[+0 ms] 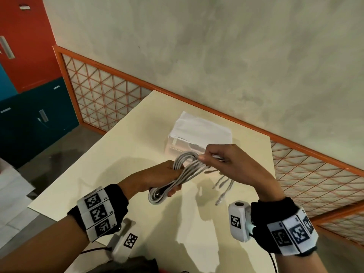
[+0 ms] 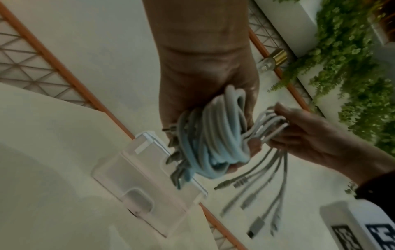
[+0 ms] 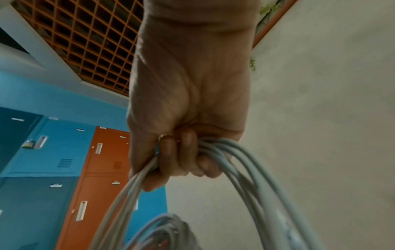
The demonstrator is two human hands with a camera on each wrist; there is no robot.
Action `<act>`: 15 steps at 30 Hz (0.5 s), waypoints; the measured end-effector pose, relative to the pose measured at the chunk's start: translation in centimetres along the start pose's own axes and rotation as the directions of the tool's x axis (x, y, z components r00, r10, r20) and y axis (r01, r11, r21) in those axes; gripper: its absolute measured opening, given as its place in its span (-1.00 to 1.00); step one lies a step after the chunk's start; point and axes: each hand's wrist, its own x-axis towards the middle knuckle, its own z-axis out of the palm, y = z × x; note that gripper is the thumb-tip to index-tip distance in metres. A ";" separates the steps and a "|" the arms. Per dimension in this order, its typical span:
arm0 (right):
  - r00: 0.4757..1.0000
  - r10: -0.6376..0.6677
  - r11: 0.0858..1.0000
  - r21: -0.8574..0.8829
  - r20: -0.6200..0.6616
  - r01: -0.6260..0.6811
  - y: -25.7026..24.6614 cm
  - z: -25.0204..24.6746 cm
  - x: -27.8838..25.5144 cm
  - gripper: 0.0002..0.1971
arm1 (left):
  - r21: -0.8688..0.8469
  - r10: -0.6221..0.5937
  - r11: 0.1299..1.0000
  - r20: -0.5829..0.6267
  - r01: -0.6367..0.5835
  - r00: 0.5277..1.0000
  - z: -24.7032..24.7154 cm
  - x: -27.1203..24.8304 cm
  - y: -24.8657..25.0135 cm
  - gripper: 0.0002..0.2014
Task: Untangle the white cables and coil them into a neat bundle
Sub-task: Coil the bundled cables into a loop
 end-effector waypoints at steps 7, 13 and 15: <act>0.997 0.023 0.998 0.052 -0.074 -0.020 0.1 0.5 1.0 -0.67 | -0.156 -0.065 0.984 0.105 0.081 0.992 0.9 0.3 0.1 -0.38; 0.995 0.053 0.996 0.073 -0.091 -0.046 0.0 0.9 1.3 -0.68 | -0.302 -0.052 0.949 0.141 0.093 0.989 0.5 0.3 0.0 -0.15; 0.993 0.046 0.997 0.072 -0.106 -0.039 -0.1 1.0 1.4 -0.69 | -0.322 -0.055 0.941 0.144 0.100 0.988 0.6 0.4 -0.1 -0.10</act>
